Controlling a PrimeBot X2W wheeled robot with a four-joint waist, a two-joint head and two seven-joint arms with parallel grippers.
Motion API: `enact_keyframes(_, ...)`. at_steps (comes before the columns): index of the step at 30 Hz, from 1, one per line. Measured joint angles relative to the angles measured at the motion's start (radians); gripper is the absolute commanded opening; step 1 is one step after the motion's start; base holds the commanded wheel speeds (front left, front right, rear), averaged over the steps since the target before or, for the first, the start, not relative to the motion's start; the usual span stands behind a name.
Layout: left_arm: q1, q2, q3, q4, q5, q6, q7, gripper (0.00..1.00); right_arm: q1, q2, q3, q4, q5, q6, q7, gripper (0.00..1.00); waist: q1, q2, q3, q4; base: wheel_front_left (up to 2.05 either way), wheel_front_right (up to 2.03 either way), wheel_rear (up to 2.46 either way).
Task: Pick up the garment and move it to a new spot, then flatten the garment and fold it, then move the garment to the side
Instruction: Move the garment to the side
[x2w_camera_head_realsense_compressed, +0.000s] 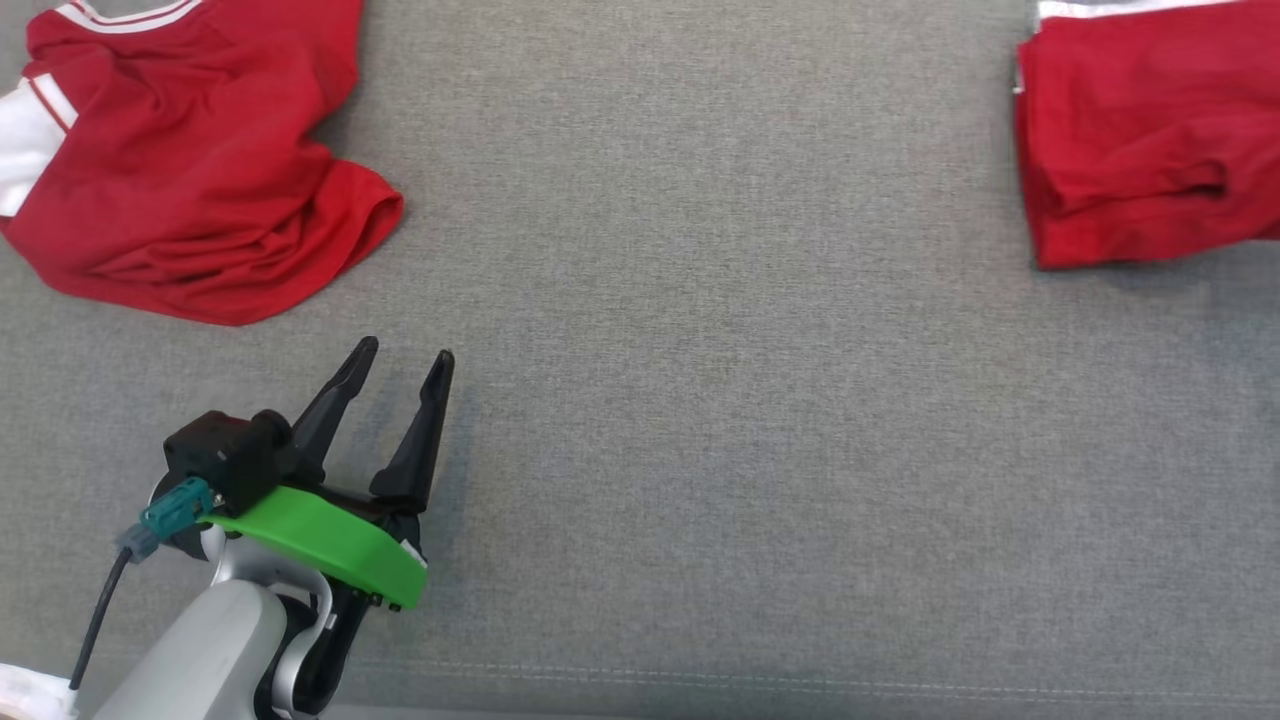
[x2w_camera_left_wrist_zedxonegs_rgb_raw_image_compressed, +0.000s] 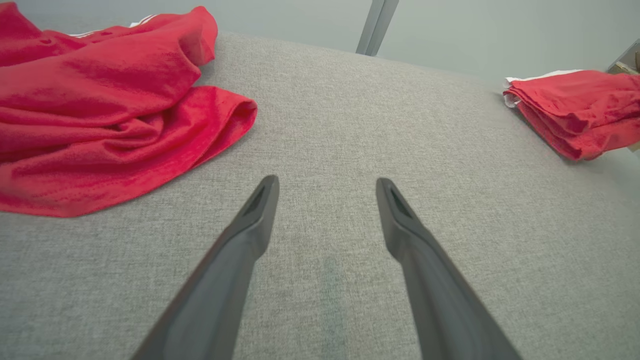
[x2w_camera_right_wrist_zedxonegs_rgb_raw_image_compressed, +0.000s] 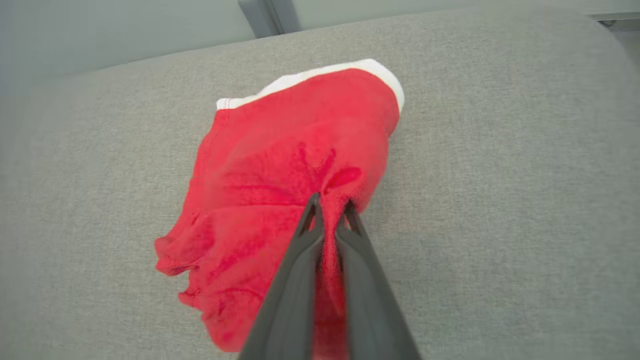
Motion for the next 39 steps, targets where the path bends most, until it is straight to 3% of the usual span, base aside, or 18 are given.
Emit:
enact_keyframes(4, 0.0, 0.016, 0.005, -0.019, 0.001, 0.0, 0.0, 1.0, 0.012, -0.064, 0.007, 0.019, -0.054, -0.009, 0.02, 0.0, 0.0, 0.0, 0.005, -0.022, 0.0, 0.0, 0.0)
enact_keyframes(13, -0.002, 0.017, -0.005, -0.034, 0.004, 0.0, 0.007, 1.0, 0.074, -0.091, 0.015, 0.052, -0.124, -0.018, 0.019, 0.0, 0.0, 0.0, 0.031, -0.056, 0.0, 0.0, 0.0)
enact_keyframes(14, -0.002, 0.016, -0.007, -0.034, 0.004, 0.0, 0.008, 1.0, 0.088, -0.093, 0.015, 0.063, -0.129, -0.022, 0.018, 0.2, 0.0, 0.0, 0.034, -0.058, 0.0, 0.0, 0.0)
enact_keyframes(16, -0.003, 0.015, -0.007, -0.034, 0.004, 0.0, 0.008, 1.0, 0.112, -0.096, 0.013, 0.078, -0.142, -0.025, 0.007, 0.38, 0.0, 0.0, 0.038, -0.062, 0.0, 0.0, 0.0)
enact_keyframes(18, -0.003, 0.015, -0.005, -0.032, 0.004, 0.0, 0.011, 1.0, 0.125, -0.098, 0.013, 0.085, -0.165, -0.025, -0.003, 1.0, 0.0, 0.0, 0.039, -0.066, 0.0, 0.0, 0.0)
enact_keyframes(29, -0.003, -0.009, -0.006, 0.008, 0.004, -0.001, 0.006, 1.0, 0.186, -0.059, -0.037, 0.117, -0.195, -0.032, -0.137, 1.0, 0.0, 0.0, -0.011, -0.082, 0.0, 0.0, 0.0)
enact_keyframes(39, 0.011, -0.023, 0.039, 0.076, 0.001, 0.009, -0.014, 1.0, 0.222, -0.03, -0.115, -0.077, -0.289, -0.033, -0.517, 1.0, 0.0, 0.0, -0.125, -0.073, 0.0, 0.0, 0.0)
